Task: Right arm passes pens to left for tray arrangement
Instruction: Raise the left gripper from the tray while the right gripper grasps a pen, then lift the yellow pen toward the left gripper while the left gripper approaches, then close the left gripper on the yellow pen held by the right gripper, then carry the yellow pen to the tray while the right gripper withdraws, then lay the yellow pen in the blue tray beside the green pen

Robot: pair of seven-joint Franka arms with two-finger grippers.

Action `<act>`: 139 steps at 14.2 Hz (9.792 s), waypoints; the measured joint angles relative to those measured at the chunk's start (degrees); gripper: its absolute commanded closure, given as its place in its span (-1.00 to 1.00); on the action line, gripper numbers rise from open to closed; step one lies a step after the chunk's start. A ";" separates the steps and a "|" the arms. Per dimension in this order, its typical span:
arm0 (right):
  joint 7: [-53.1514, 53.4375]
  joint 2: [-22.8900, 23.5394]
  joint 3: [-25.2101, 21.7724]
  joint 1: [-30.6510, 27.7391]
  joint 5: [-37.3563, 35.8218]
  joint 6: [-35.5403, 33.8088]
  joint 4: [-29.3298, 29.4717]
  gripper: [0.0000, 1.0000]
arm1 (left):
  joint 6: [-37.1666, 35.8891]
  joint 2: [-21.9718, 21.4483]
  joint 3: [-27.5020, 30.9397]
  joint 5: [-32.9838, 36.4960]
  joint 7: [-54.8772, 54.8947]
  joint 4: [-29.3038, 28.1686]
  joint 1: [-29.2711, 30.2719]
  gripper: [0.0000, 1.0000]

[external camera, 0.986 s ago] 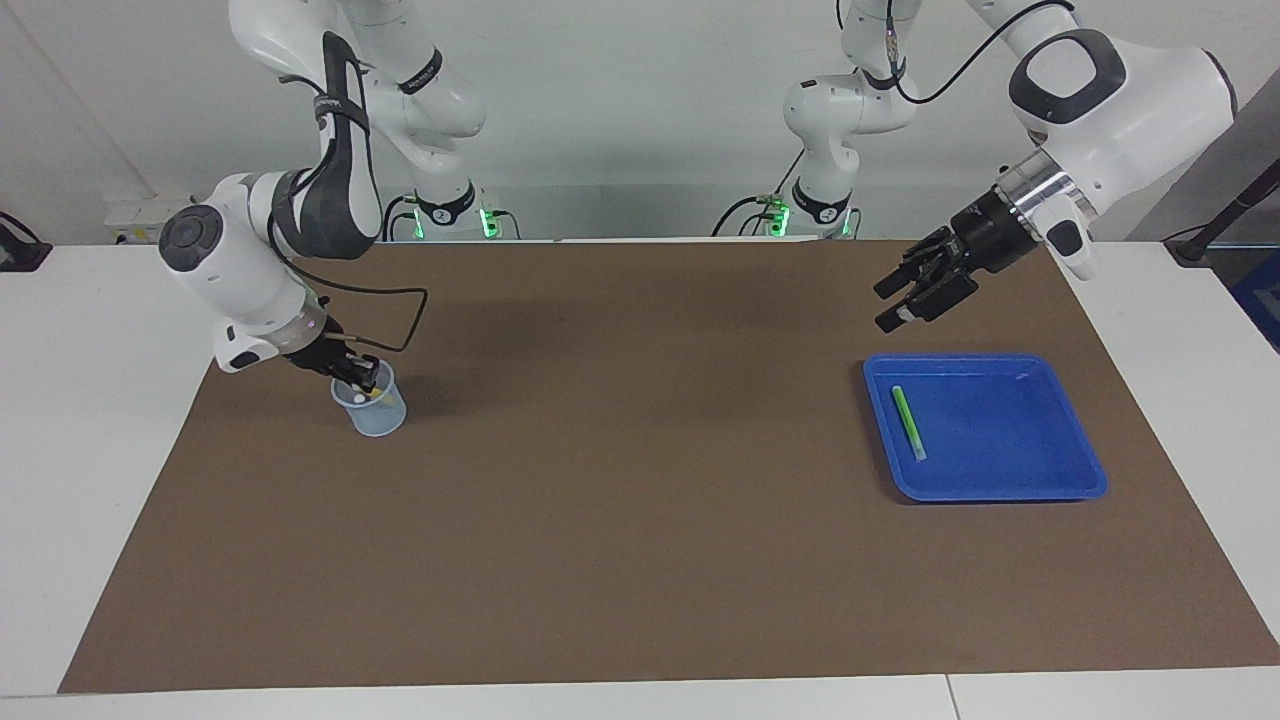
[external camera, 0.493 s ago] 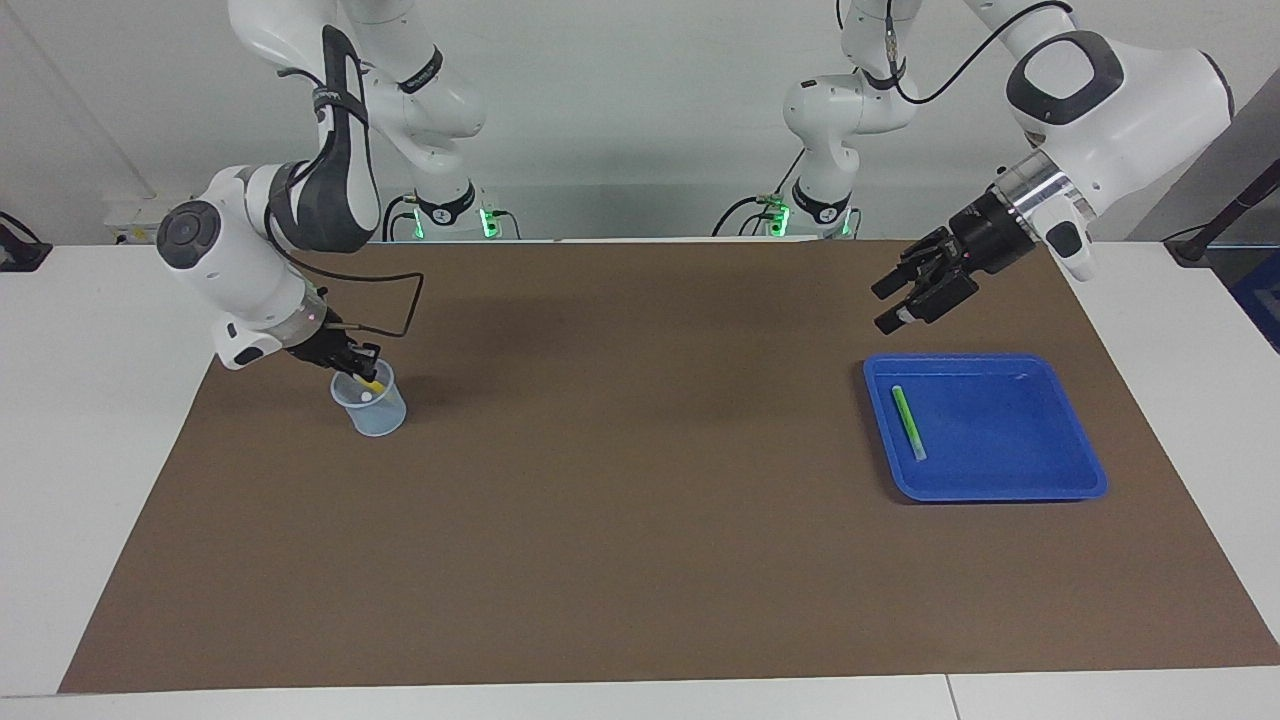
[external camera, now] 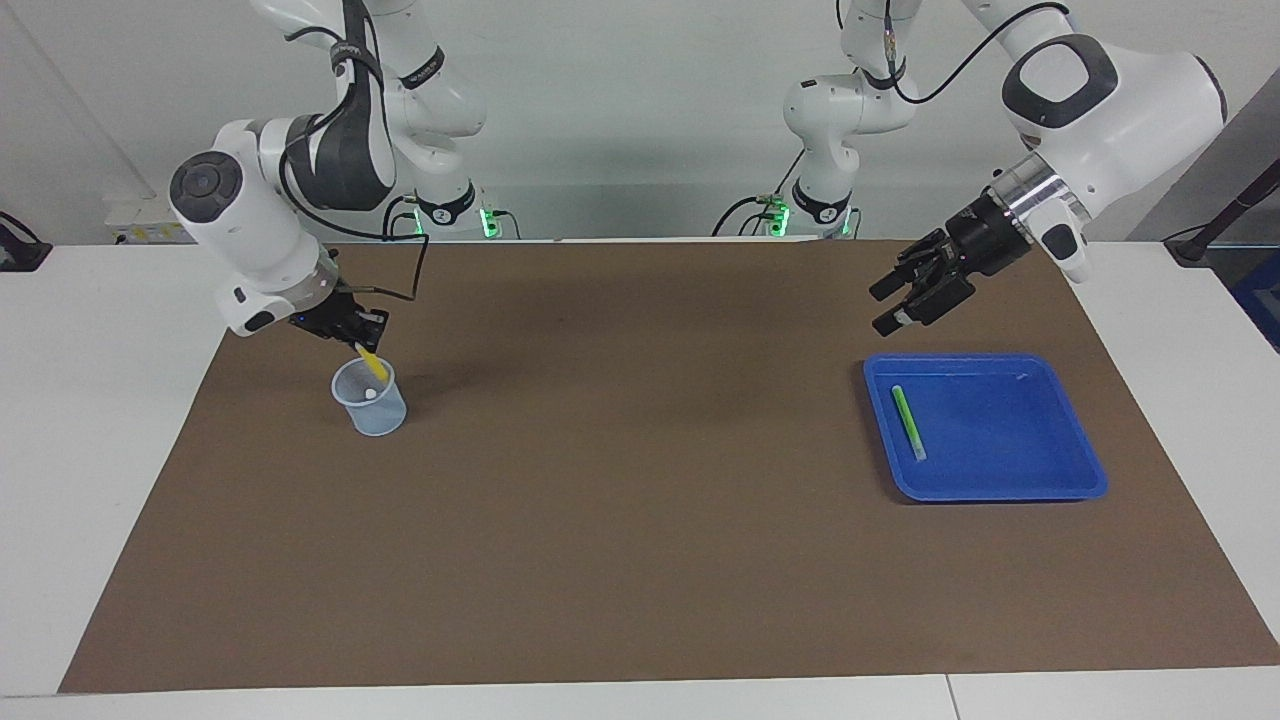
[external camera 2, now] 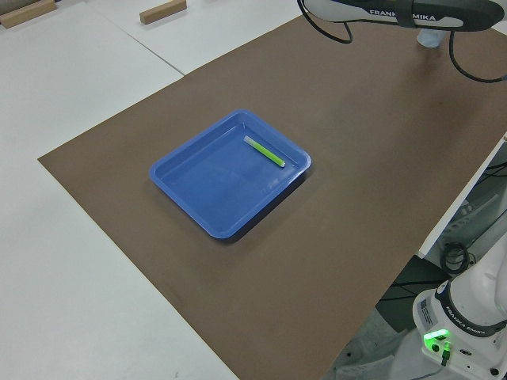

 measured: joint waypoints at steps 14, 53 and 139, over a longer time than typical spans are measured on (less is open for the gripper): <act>4.35 -2.12 0.44 11.02 16.33 -9.11 13.52 1.00 | 4.02 -0.20 -0.09 -5.49 -11.87 -0.46 -2.38 -0.91; 23.18 -5.11 1.24 30.13 34.37 31.98 0.02 1.00 | 33.42 -7.08 -0.10 -7.29 -34.37 -19.53 -26.02 0.79; -34.64 4.18 0.37 -0.79 -6.89 18.32 -4.56 1.00 | 23.84 14.91 1.27 43.62 61.39 -17.67 7.65 -0.44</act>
